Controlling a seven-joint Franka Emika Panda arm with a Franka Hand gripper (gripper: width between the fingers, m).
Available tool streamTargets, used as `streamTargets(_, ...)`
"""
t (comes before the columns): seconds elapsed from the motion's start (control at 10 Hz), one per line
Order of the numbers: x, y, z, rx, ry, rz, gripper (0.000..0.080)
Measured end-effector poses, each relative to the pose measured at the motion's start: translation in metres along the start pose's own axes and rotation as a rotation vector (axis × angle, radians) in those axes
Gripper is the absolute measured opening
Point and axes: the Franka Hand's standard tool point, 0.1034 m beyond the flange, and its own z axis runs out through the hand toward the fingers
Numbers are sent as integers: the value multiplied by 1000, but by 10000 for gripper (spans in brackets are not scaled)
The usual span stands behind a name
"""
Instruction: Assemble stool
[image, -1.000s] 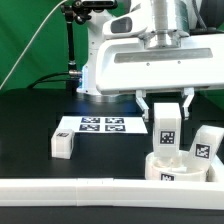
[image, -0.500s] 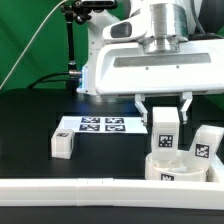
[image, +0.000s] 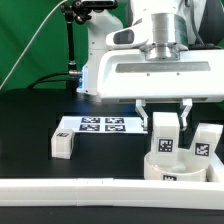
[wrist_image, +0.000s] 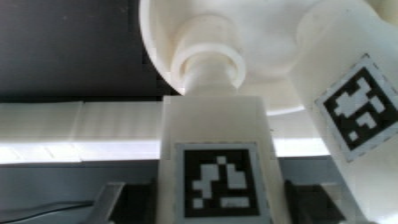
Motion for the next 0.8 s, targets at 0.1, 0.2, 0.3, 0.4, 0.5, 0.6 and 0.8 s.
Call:
streamTargets(0.1, 1, 0, 1, -5, 24, -3, 338)
streamTargets(0.2, 1, 1, 2, -10, 45, -6, 338)
streamTargets(0.3, 0, 1, 3, -10, 42, -11, 338)
streamTargets(0.4, 0, 1, 3, -9, 38, -13, 338)
streamTargets(0.5, 0, 1, 3, -6, 25, -12, 339)
streamTargets(0.6, -3, 0, 4, -5, 12, -12, 339)
streamTargets(0.8, 1, -3, 0, 6, -9, -9, 619)
